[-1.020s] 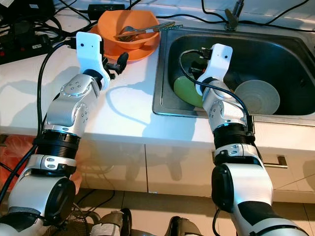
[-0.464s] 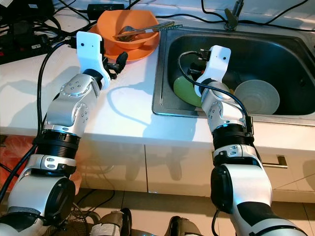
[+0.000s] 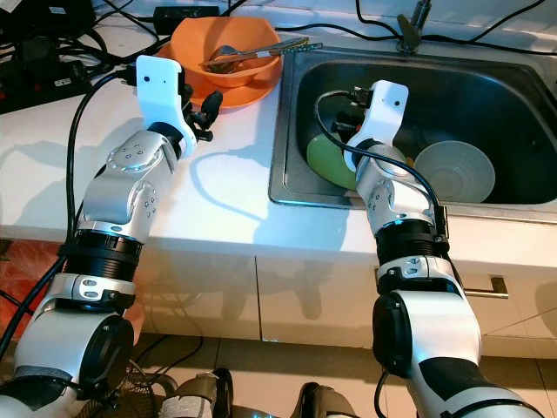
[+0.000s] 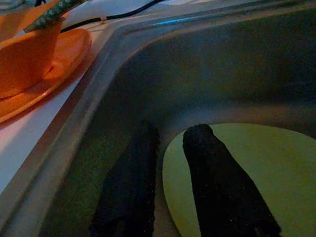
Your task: Kitchen organization
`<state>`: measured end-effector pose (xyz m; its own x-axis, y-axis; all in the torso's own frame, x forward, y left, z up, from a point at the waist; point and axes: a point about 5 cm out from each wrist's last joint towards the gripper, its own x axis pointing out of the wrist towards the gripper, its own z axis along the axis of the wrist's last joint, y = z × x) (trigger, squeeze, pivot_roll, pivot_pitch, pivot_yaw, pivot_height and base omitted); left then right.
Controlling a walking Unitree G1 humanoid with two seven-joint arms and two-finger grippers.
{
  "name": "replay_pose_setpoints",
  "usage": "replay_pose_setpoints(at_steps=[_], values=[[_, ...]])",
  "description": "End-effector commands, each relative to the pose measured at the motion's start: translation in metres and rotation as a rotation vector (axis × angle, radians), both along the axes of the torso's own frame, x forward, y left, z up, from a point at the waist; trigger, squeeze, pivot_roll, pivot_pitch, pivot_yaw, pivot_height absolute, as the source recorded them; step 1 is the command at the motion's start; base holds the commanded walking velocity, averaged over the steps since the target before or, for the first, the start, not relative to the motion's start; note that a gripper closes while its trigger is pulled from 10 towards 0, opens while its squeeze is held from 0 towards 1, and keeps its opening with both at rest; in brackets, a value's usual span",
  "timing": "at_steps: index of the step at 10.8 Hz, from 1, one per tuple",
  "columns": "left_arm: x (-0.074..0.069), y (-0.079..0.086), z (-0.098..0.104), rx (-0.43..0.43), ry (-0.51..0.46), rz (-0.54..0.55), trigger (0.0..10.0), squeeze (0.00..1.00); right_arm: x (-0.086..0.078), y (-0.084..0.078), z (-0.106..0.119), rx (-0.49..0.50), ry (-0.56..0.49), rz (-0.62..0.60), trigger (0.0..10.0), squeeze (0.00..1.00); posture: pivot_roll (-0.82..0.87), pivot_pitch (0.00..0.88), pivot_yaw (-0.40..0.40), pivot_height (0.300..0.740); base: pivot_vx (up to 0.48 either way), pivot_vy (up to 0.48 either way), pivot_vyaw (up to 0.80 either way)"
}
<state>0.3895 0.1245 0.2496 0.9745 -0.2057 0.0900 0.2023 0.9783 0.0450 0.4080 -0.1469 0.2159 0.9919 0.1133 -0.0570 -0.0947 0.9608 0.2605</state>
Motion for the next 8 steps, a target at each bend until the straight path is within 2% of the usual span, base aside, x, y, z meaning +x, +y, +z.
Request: replay_pose_setpoints(at_steps=[1, 8], values=[[0.0007, -0.0036, 0.0042, 0.002, -0.014, -0.019, 0.0, 0.0, -0.0015, -0.0025, 0.0025, 0.015, -0.033, 0.003, 10.0, 0.0, 0.06, 0.161, -0.014, 0.74, 0.0, 0.0, 0.0], [0.003, -0.0048, 0.0034, -0.003, -0.025, -0.025, 0.0, 0.0, -0.0015, -0.0016, -0.0005, 0.014, -0.042, 0.0, 10.0, 0.0, 0.06, 0.075, -0.012, 0.74, 0.0, 0.0, 0.0]])
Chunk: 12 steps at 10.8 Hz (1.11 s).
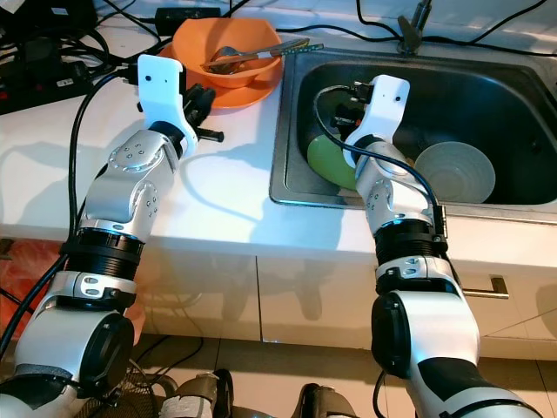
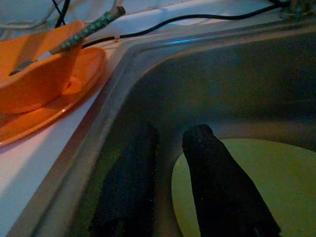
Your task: Kitchen organization
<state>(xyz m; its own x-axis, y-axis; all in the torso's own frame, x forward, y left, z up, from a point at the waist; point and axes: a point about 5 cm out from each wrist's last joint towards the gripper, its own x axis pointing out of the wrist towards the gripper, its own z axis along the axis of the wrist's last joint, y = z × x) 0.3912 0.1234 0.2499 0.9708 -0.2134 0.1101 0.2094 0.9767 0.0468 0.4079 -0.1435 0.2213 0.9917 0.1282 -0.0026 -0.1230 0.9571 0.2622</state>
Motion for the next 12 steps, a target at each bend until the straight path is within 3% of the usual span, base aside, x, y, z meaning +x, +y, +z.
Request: replay_pose_setpoints(at_steps=[1, 3, 5, 7, 9, 12], values=[[0.001, -0.004, 0.002, 0.002, -0.004, -0.018, 0.0, 0.0, -0.001, -0.006, -0.006, 0.01, 0.007, -0.018, 10.0, 0.0, 0.06, 0.066, -0.01, 0.74, 0.0, 0.0, 0.0], [0.001, -0.003, 0.002, 0.009, -0.006, -0.016, 0.0, 0.0, -0.001, -0.02, -0.012, -0.002, 0.004, -0.056, 10.0, 0.0, 0.06, 0.056, -0.003, 0.74, 0.0, 0.0, 0.0], [0.002, 0.0, 0.004, 0.015, -0.011, -0.009, 0.0, 0.0, -0.007, -0.051, -0.033, -0.014, 0.043, -0.144, 10.0, 0.0, 0.06, 0.05, 0.007, 0.74, 0.0, 0.0, 0.0], [0.001, 0.003, 0.004, 0.015, -0.014, -0.001, 0.0, 0.0, -0.018, -0.071, -0.063, -0.008, 0.108, -0.214, 10.0, 0.0, 0.07, 0.051, 0.008, 0.74, 0.0, 0.0, 0.0], [0.001, 0.004, 0.005, 0.014, -0.016, 0.003, 0.0, 0.0, -0.024, -0.076, -0.076, -0.003, 0.122, -0.235, 10.0, 0.0, 0.06, 0.051, 0.013, 0.74, 0.0, 0.0, 0.0], [0.001, 0.007, 0.007, 0.01, -0.031, 0.013, 0.0, 0.0, -0.023, -0.076, -0.075, -0.005, 0.094, -0.234, 10.0, 0.0, 0.07, 0.051, 0.005, 0.74, 0.0, 0.0, 0.0]])
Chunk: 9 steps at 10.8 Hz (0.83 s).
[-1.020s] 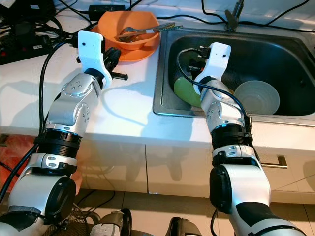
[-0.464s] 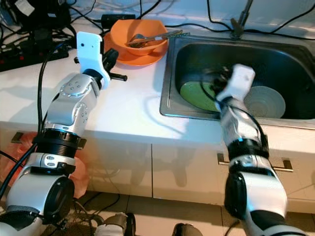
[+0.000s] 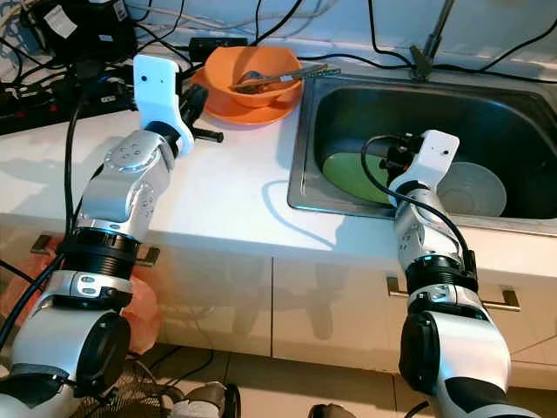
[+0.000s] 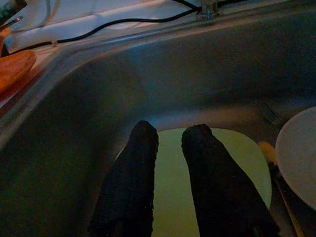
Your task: Kitchen organization
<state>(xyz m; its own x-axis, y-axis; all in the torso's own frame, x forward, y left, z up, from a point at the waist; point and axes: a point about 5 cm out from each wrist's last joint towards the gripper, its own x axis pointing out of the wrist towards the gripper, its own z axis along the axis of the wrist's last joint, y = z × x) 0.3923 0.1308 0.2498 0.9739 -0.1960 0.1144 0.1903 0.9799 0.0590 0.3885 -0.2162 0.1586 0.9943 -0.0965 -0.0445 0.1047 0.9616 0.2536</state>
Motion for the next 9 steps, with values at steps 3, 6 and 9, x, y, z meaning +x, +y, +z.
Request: replay_pose_setpoints(at_steps=[3, 6, 9], values=[[0.0, 0.002, 0.003, -0.004, -0.014, 0.008, 0.0, 0.0, 0.002, 0.005, 0.005, -0.012, -0.037, 0.038, 10.0, 0.0, 0.07, 0.067, -0.001, 0.74, 0.0, 0.0, 0.0], [0.0, 0.002, 0.003, -0.007, -0.01, 0.007, 0.0, 0.0, 0.012, 0.01, 0.043, -0.02, -0.153, 0.058, 10.0, 0.0, 0.06, 0.08, -0.003, 0.74, 0.0, 0.0, 0.0], [-0.001, -0.001, -0.001, -0.012, -0.001, 0.001, 0.0, 0.0, 0.019, 0.024, 0.077, -0.035, -0.246, 0.115, 10.0, 0.0, 0.06, 0.092, -0.004, 0.74, 0.0, 0.0, 0.0]])
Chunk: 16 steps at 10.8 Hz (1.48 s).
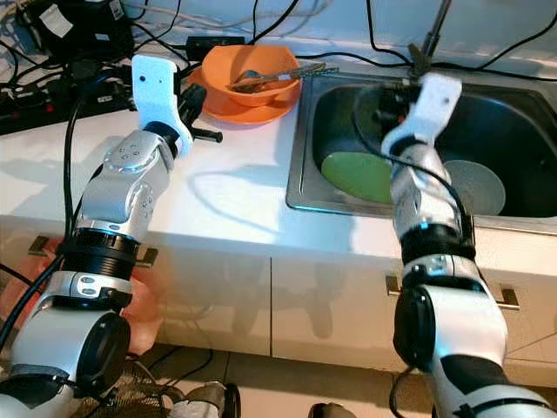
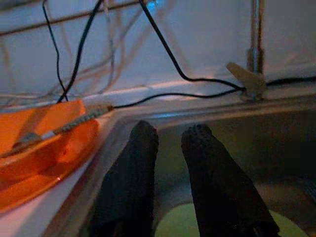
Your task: Kitchen organization
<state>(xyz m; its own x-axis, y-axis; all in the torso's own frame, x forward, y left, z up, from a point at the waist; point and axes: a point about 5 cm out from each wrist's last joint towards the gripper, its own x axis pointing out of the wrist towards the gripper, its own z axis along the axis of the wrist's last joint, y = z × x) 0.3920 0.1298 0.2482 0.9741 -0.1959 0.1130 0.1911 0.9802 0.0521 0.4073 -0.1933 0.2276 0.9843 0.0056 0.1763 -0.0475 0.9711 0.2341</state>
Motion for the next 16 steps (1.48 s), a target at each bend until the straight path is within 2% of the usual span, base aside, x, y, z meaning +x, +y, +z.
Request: replay_pose_setpoints(at_steps=[1, 5, 6, 7, 10, 13, 16], values=[[0.0, 0.0, -0.002, -0.008, 0.002, 0.001, 0.0, 0.0, 0.001, 0.006, 0.009, -0.007, -0.029, 0.024, 10.0, 0.0, 0.06, 0.094, -0.004, 0.74, 0.0, 0.0, 0.0], [0.001, 0.001, -0.013, -0.02, 0.007, -0.002, 0.0, 0.0, 0.002, 0.015, 0.014, 0.008, -0.053, 0.052, 10.0, 0.0, 0.06, 0.107, -0.001, 0.74, 0.0, 0.0, 0.0], [0.003, 0.003, -0.013, -0.005, 0.006, 0.006, 5.3, 0.0, 0.002, 0.016, 0.014, 0.009, -0.052, 0.053, 10.0, 0.0, 0.06, 0.108, 0.0, 0.74, 0.0, 0.0, 0.0], [0.006, 0.005, -0.009, 0.007, 0.0, 0.014, 10.0, 0.0, 0.002, 0.017, 0.013, 0.011, -0.05, 0.055, 10.0, 0.0, 0.06, 0.109, 0.002, 0.74, 0.0, 0.0, 0.0], [0.017, 0.014, 0.003, 0.069, 0.026, 0.046, 10.0, 0.0, 0.0, 0.019, 0.012, 0.014, -0.052, 0.059, 10.0, 0.0, 0.07, 0.11, 0.007, 0.74, 0.0, 0.0, 0.0], [0.026, 0.021, -0.002, 0.133, 0.118, 0.051, 10.0, 0.0, 0.0, 0.024, 0.009, 0.017, -0.05, 0.07, 10.0, 0.0, 0.07, 0.111, 0.014, 0.74, 0.0, 0.0, 0.0], [0.029, 0.02, 0.0, 0.156, 0.139, 0.03, 10.0, 0.0, -0.002, 0.027, 0.005, 0.021, -0.046, 0.075, 10.0, 0.0, 0.07, 0.114, 0.024, 0.74, 0.0, 0.0, 0.0]])
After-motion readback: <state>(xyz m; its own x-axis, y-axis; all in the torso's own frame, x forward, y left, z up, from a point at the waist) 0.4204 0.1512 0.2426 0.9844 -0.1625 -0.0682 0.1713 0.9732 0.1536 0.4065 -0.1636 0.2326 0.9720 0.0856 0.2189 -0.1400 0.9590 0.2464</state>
